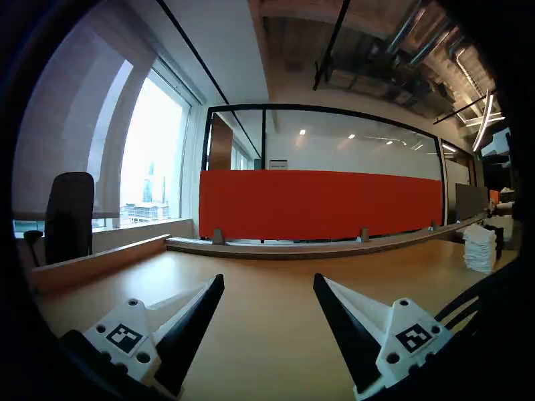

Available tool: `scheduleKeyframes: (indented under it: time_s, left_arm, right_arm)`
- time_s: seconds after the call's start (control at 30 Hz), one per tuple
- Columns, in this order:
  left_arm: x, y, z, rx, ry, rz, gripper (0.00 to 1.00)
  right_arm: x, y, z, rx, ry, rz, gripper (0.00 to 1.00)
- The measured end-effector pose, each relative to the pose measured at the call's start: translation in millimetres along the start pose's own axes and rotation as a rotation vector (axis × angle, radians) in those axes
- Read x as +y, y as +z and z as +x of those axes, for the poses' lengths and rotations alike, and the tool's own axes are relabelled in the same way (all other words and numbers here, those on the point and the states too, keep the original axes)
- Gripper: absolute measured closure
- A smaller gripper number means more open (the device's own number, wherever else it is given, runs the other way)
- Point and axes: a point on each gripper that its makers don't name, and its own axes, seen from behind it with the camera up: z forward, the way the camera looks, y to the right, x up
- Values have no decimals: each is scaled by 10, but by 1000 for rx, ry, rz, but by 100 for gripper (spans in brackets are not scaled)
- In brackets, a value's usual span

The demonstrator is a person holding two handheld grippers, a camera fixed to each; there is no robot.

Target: Fold towel

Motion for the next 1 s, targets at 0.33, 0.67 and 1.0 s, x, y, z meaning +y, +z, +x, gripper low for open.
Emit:
scheduleKeyframes:
  time_s: [0.33,0.67,1.0]
  left_arm:
    - [-57,-2,-88,-9,-7,8,1]
    - [10,24,-189,-38,24,-2,1]
    - [-13,59,-242,-51,26,7,1]
  right_arm:
    - [19,-9,26,7,-8,-8,1]
    - [-26,-14,105,13,-17,-3,1]
    - [17,1,131,20,-8,-1,1]
